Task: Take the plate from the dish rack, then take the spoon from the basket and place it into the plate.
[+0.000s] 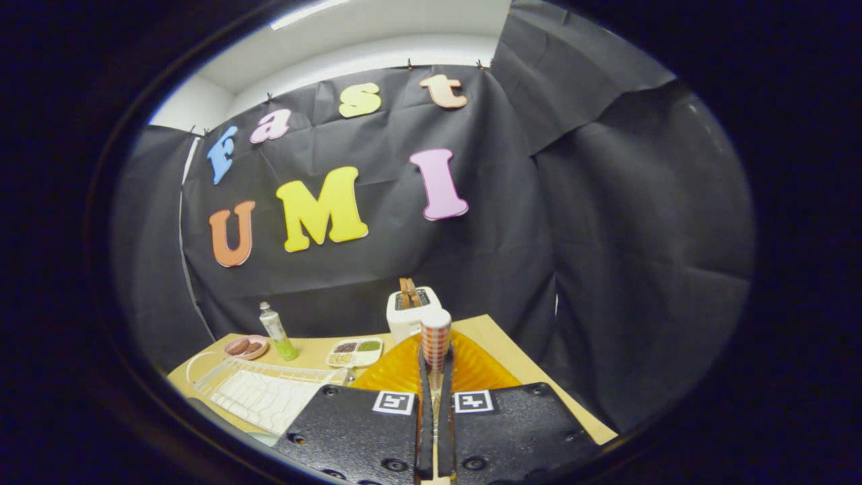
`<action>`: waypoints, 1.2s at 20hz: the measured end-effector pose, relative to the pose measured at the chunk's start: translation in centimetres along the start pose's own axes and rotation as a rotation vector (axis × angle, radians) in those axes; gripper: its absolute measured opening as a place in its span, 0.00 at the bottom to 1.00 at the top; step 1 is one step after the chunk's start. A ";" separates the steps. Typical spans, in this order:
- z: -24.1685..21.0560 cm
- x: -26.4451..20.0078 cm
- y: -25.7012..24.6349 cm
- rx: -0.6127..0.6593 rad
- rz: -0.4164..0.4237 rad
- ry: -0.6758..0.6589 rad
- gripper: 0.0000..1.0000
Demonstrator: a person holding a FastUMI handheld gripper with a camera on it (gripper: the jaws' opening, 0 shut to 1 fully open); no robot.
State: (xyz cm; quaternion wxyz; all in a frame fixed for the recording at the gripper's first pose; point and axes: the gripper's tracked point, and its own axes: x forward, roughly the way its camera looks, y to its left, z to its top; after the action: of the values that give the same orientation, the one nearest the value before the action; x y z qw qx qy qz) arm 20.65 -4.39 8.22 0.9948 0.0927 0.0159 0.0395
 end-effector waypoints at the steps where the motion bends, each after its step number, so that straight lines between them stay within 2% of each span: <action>1: 0.6 -1.7 1.3 -0.009 0.016 -0.009 0.08; 5: 0.0 -7.6 7.0 -0.047 0.087 -0.015 0.08; 10: -6.5 -11.8 14.6 -0.108 0.195 0.070 0.08; 16: -13.5 -12.3 20.2 -0.112 0.251 0.144 0.08; 24: -20.0 -11.7 22.0 -0.057 0.255 0.246 0.08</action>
State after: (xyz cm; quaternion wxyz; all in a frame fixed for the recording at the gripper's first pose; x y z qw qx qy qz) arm 6.53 19.91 -7.01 0.9745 0.0604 0.1242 0.1769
